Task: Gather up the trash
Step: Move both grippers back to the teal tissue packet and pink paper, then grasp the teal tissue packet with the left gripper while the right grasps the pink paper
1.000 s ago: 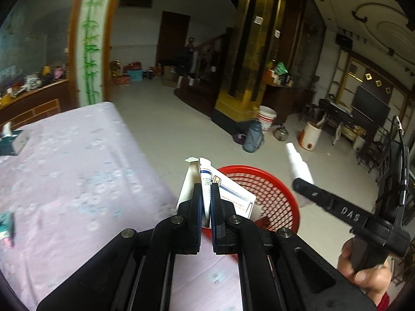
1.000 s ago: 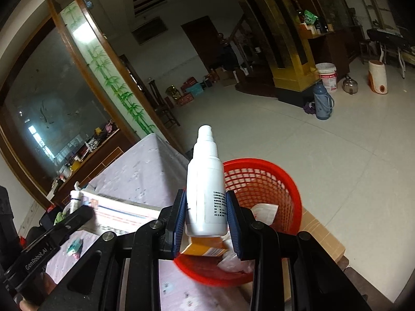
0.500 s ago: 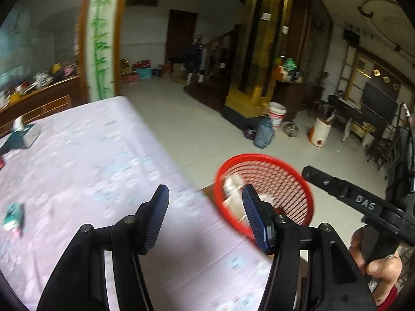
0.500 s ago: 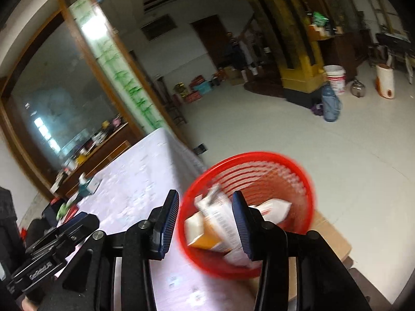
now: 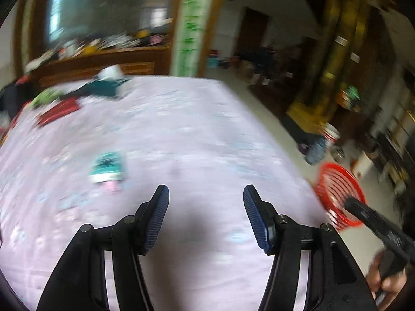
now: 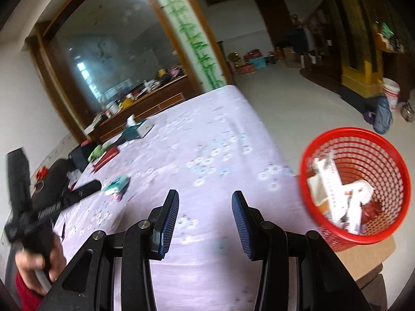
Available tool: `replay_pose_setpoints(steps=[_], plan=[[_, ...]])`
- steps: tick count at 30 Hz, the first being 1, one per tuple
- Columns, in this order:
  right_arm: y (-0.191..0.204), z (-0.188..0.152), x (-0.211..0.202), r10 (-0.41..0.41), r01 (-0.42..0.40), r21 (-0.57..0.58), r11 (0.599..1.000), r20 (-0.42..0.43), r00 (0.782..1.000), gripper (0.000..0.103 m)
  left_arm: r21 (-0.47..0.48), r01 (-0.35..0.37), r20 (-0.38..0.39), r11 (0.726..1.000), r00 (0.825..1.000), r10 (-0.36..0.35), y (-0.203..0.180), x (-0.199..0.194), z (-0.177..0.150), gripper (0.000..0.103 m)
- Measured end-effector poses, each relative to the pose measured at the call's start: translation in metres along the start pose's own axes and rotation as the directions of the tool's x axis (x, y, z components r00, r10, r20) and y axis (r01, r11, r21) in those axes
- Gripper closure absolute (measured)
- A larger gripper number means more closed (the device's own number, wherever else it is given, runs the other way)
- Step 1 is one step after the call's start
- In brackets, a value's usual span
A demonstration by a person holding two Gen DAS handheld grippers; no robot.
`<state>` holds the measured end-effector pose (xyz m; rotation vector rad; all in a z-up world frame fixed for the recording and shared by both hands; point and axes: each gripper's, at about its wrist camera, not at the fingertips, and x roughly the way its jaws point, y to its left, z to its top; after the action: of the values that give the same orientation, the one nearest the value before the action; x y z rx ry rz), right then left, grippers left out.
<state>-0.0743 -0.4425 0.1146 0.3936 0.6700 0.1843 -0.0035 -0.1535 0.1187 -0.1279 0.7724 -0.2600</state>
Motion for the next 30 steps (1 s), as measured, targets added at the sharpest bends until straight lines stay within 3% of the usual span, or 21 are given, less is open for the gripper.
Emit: replay_pose_setpoints(steps=[4,8,13,15,18,21,23,27,30], plan=[[0.022,-0.003,0.01,0.017,-0.018,-0.032,0.999,-0.019,1.0,0.057,-0.137,-0.068,-0.068,0.988,0.996,0.059,0.071,0.019,0.021,0.036],[0.032,-0.007,0.016,0.023,-0.025,-0.052,0.998,-0.036,0.999,0.057,-0.246,-0.123,-0.175,0.961,0.981,0.081,0.121,0.052,0.032,0.035],[0.029,-0.01,0.018,0.012,-0.014,-0.052,0.999,-0.048,0.999,0.057,-0.262,-0.119,-0.257,0.958,0.965,0.049,0.13,0.092,0.039,0.035],[0.027,-0.01,0.02,0.005,-0.008,-0.05,0.999,-0.05,0.999,0.057,-0.244,-0.16,-0.274,0.957,0.957,0.09,0.128,0.105,0.042,0.035],[0.023,-0.009,0.02,0.003,-0.005,-0.043,0.999,-0.054,0.999,0.057,-0.23,-0.168,-0.298,0.959,0.95,0.095,0.126,0.124,0.045,0.035],[0.022,-0.009,0.021,0.001,-0.003,-0.042,0.999,-0.057,0.998,0.057,-0.208,-0.175,-0.286,0.962,0.952,0.112,0.126,0.132,0.045,0.036],[0.024,-0.009,0.021,0.0,-0.003,-0.045,0.999,-0.059,0.998,0.057,-0.207,-0.176,-0.283,0.962,0.952,0.113,0.128,0.136,0.045,0.049],[0.03,-0.009,0.025,0.008,-0.011,-0.053,0.999,-0.066,0.998,0.057,-0.235,-0.14,-0.26,0.962,0.963,0.077,0.139,0.137,0.039,0.065],[0.041,-0.009,0.028,0.017,-0.023,-0.071,0.997,-0.077,0.997,0.057,-0.279,-0.104,-0.228,0.955,0.973,0.039,0.148,0.129,0.034,0.068]])
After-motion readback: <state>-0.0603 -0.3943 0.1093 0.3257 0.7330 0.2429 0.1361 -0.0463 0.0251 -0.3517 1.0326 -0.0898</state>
